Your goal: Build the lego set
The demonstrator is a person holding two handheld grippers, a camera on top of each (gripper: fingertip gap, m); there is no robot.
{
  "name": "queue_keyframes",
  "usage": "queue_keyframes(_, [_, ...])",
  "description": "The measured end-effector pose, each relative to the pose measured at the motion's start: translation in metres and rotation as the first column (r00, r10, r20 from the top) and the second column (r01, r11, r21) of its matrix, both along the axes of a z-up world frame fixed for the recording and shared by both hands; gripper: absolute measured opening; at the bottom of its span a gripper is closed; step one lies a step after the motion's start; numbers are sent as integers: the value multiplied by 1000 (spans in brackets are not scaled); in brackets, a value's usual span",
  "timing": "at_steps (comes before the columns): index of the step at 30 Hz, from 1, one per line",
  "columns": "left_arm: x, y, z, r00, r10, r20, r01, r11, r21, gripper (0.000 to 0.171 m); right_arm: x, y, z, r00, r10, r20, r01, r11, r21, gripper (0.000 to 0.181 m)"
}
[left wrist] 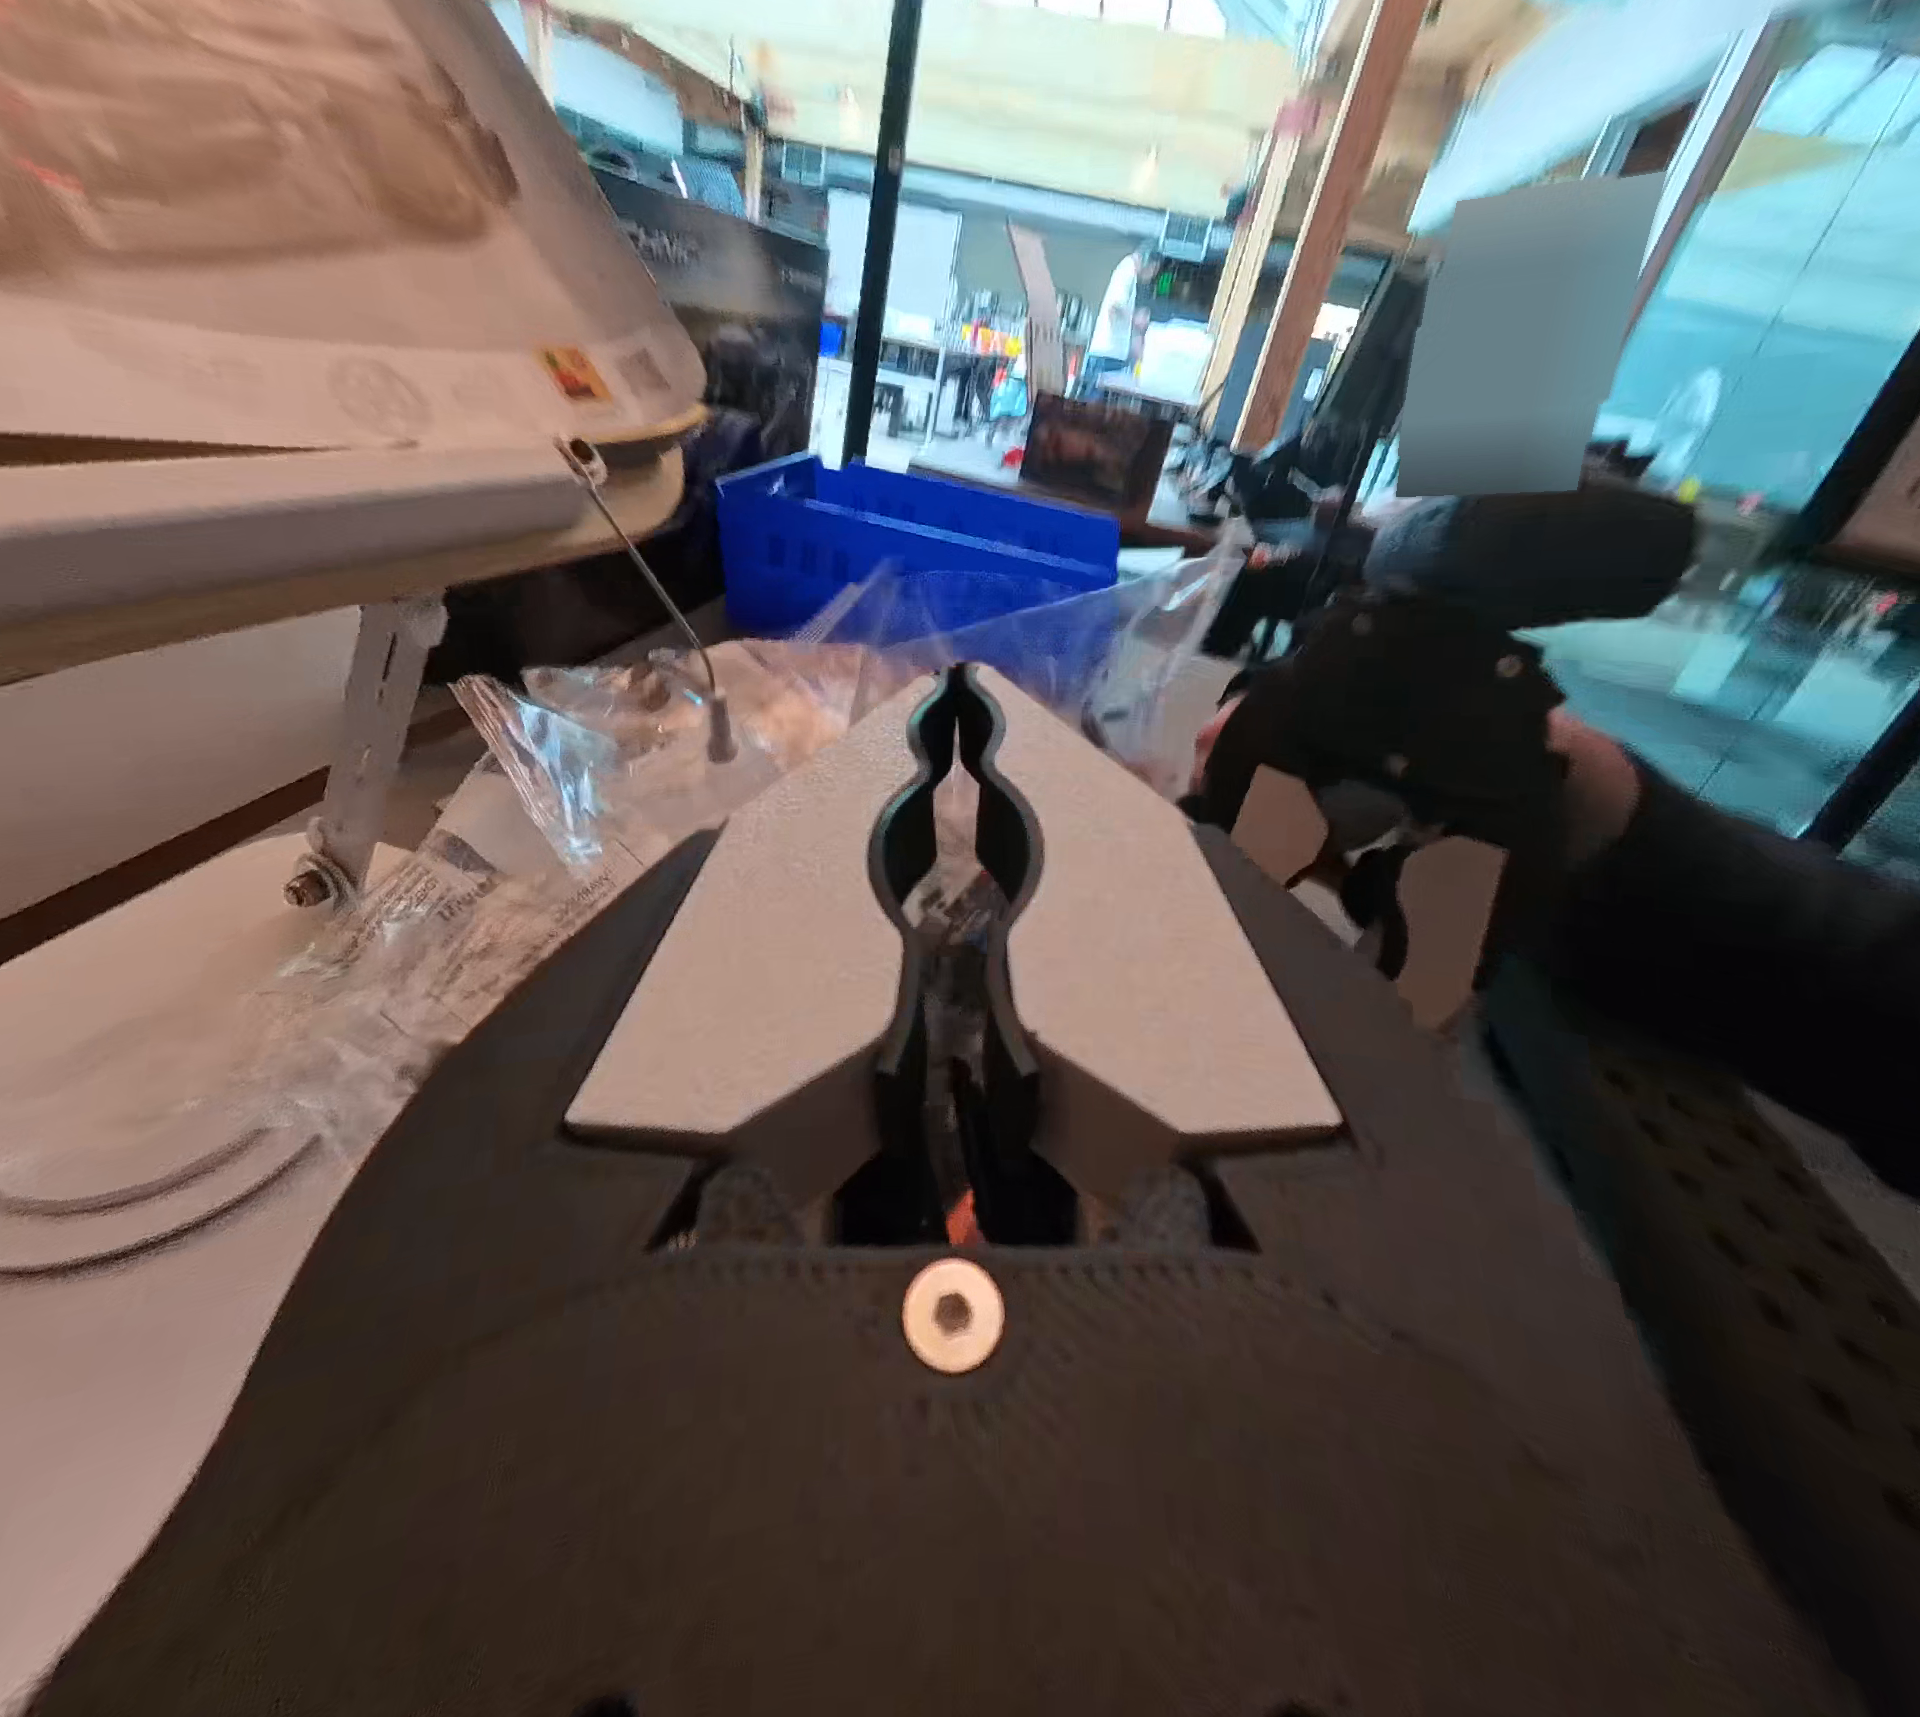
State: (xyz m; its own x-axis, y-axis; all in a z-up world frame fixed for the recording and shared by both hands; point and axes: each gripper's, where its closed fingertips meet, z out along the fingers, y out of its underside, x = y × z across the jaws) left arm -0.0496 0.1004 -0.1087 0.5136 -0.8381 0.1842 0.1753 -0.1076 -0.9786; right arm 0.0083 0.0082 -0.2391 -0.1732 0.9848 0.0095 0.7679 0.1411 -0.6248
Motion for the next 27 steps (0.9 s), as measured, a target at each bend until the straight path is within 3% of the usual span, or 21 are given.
queue_keyframes(3, [-12,1,10,997,30,72,-31,999,10,0,3,5,8,999,-27,-45,26,999,-25,25])
queue_keyframes(7, [-2,-10,19,999,-3,38,1,998,69,0,5,9,8,997,-41,-59,39,999,-29,25])
queue_keyframes(9, [-8,-1,11,999,34,34,-35,998,45,0,7,17,7,996,-73,-49,73,997,-9,27])
queue_keyframes(10, [-10,0,10,998,21,65,-22,1000,16,0,6,20,8,995,-87,-57,87,996,-14,28])
queue_keyframes(12, [-7,-15,32,988,-46,149,37,997,62,0,5,26,10,989,-126,-74,125,992,-20,29])
queue_keyframes(13, [-3,-19,35,989,-58,133,48,996,79,0,3,29,11,987,-142,-81,141,990,-18,30])
queue_keyframes(17, [6,-15,23,983,-94,160,93,996,14,0,-3,37,16,977,-178,-122,177,984,-15,35])
queue_keyframes(21, [16,-11,-6,995,-97,-17,96,994,-59,0,-1,44,16,967,-215,-134,215,977,-17,34])
queue_keyframes(24, [33,-21,-29,972,-187,-139,169,976,-135,0,-4,47,25,951,-246,-188,239,969,-63,26])
queue_keyframes(27, [39,-29,-48,927,-211,-310,176,975,-135,20,-8,51,31,937,-275,-217,261,961,-92,22])
